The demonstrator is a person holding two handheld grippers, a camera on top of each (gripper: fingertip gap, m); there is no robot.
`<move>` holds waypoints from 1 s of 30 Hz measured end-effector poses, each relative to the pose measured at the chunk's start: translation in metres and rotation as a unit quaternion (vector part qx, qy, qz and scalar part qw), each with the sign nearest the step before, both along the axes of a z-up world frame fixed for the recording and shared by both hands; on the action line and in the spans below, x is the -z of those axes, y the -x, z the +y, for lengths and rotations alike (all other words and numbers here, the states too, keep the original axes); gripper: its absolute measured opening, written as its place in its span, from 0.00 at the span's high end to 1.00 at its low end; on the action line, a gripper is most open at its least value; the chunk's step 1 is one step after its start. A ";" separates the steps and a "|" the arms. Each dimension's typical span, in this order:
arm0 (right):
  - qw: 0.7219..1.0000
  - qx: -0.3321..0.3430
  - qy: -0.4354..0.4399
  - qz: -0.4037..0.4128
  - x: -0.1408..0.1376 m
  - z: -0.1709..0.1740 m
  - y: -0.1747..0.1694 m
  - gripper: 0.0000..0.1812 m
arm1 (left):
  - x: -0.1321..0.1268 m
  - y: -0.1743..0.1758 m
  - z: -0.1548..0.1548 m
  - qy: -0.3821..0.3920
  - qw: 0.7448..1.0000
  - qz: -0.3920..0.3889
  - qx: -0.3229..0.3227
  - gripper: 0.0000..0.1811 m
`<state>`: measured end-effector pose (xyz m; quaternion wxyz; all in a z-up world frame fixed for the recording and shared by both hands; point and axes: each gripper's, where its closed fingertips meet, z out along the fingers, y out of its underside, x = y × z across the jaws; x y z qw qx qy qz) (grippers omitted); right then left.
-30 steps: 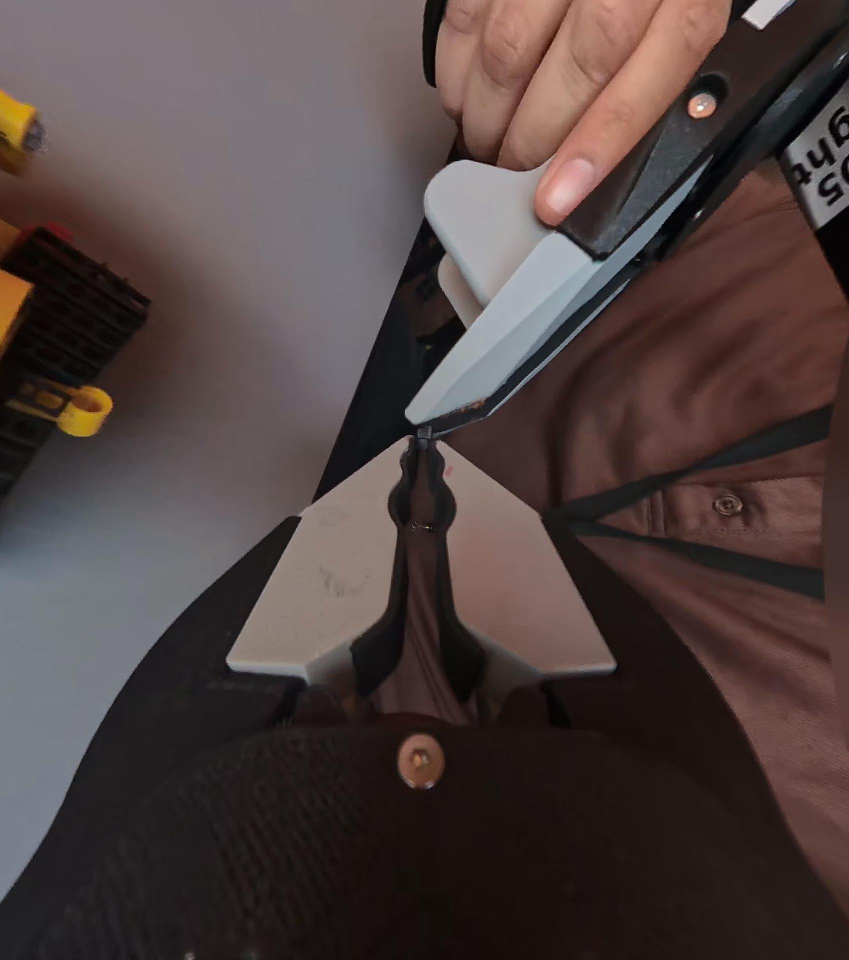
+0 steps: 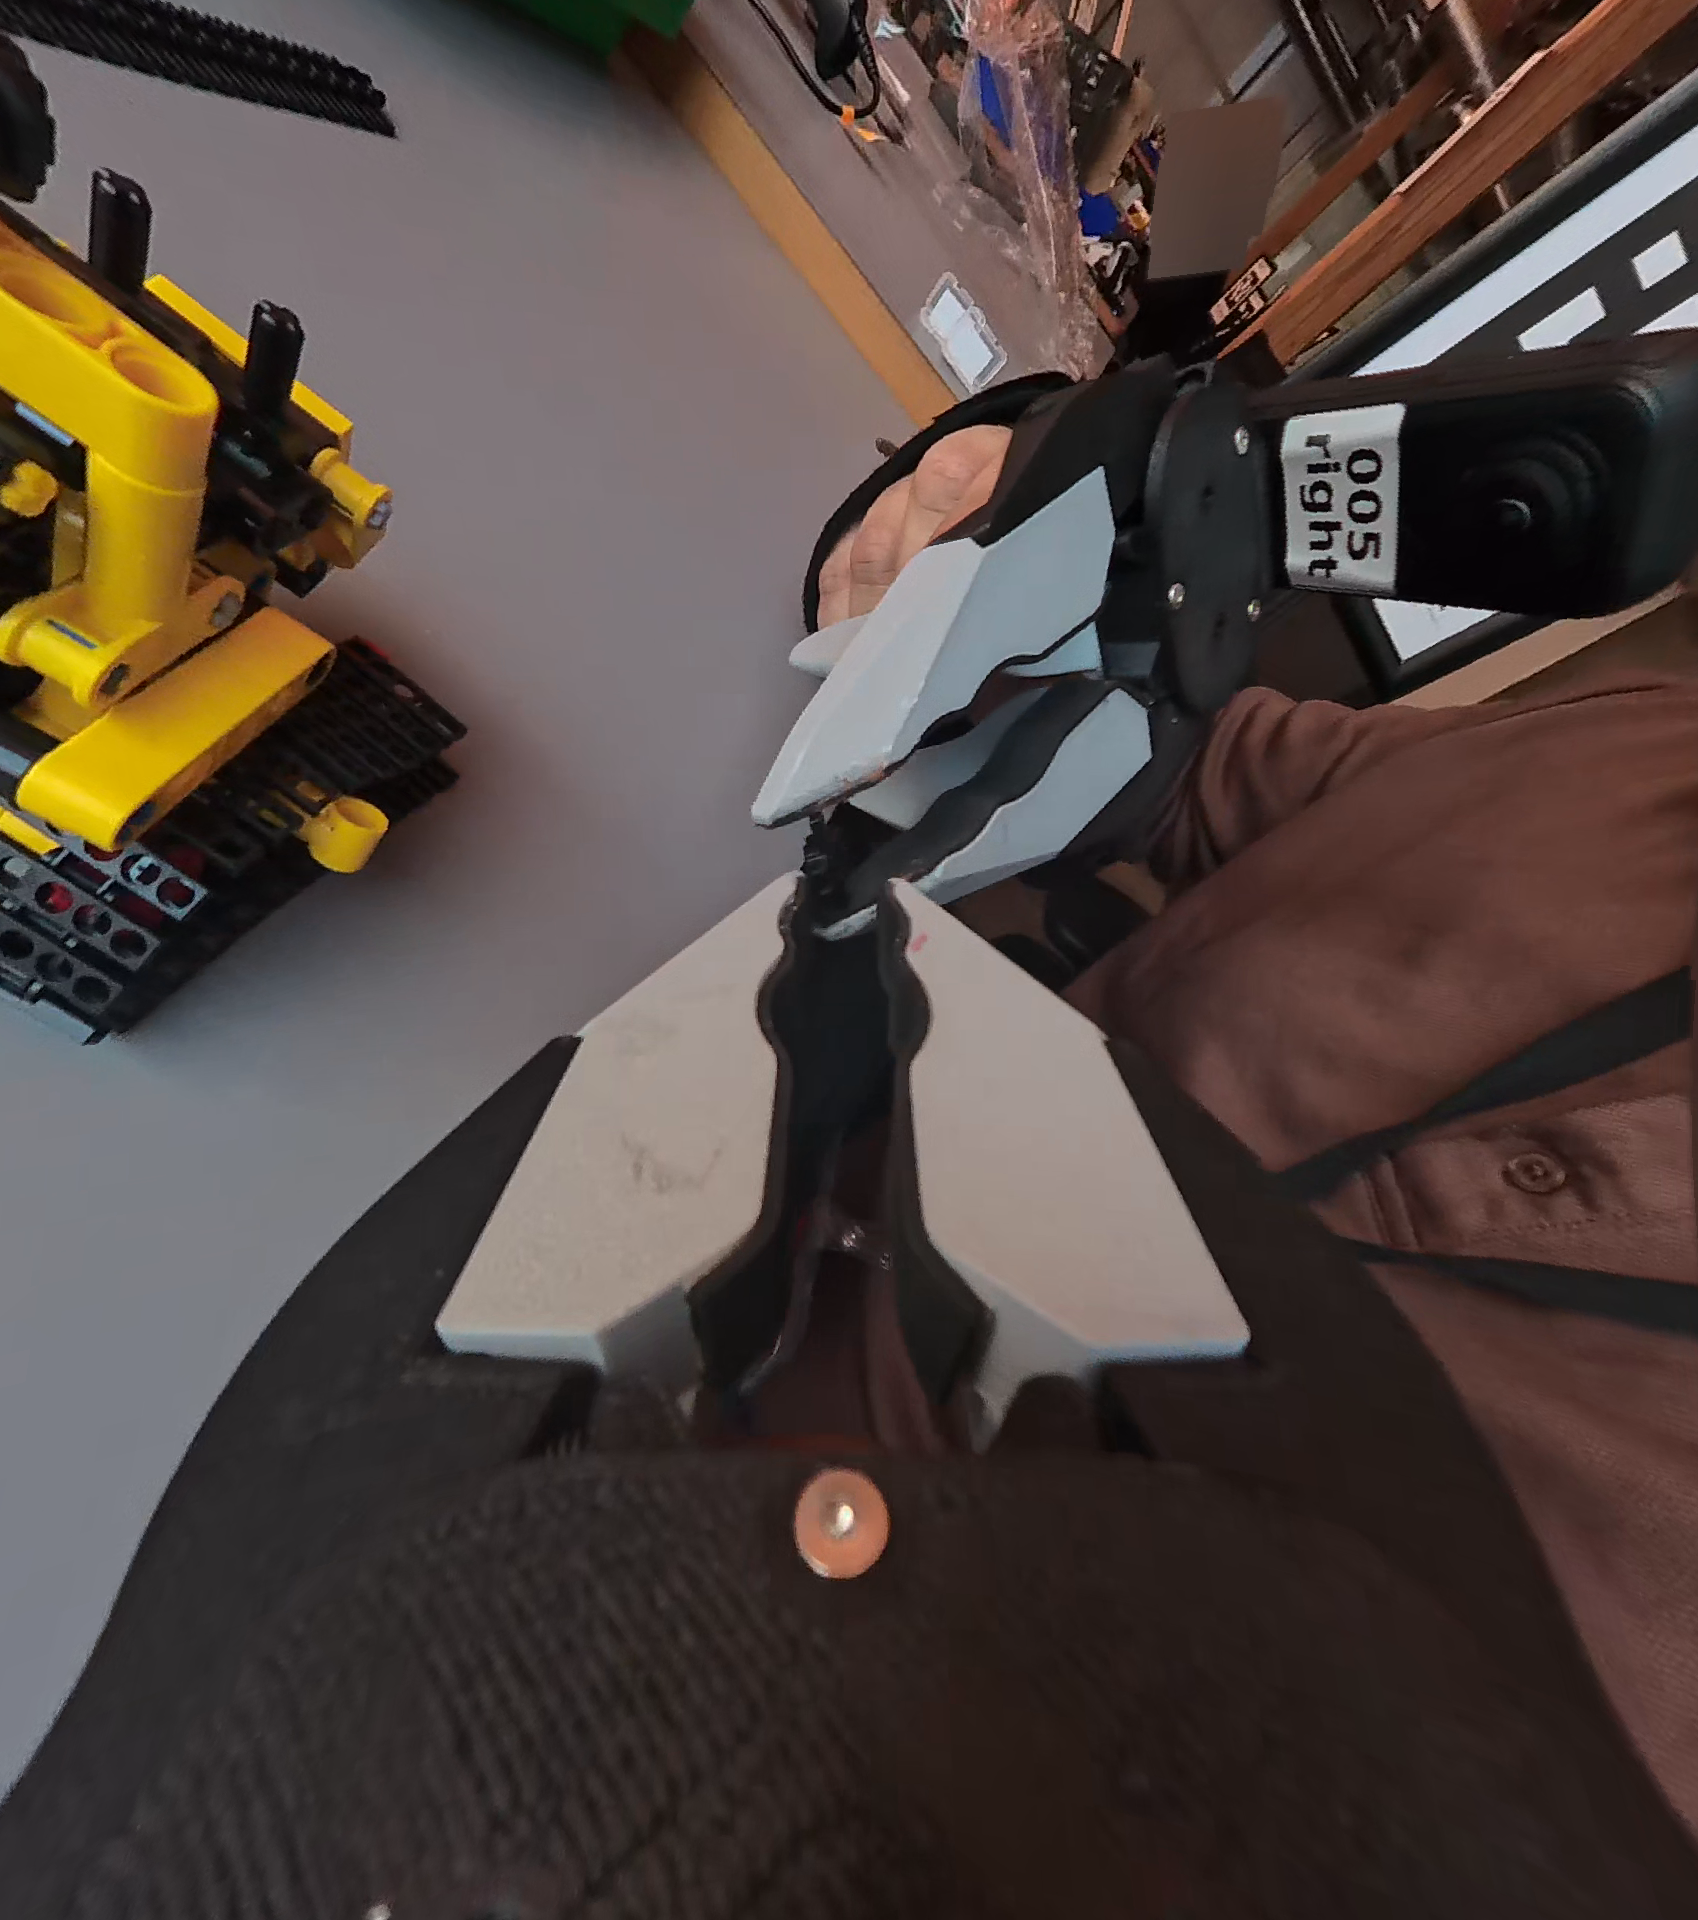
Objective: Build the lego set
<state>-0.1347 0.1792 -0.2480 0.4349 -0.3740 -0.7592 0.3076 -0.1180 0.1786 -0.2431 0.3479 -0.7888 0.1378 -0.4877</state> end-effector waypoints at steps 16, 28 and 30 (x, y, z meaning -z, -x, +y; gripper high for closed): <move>0.998 0.022 -0.047 -0.029 0.014 0.007 0.001 0.90 | 0.016 0.001 0.011 0.027 0.998 0.054 -0.016 0.98; 0.988 0.058 -0.137 -0.037 0.027 0.015 0.004 0.89 | 0.027 0.002 0.014 0.133 0.990 0.047 -0.001 0.98; 0.988 0.058 -0.136 -0.036 0.027 0.014 0.004 0.89 | 0.027 0.002 0.013 0.145 0.988 0.043 0.003 0.98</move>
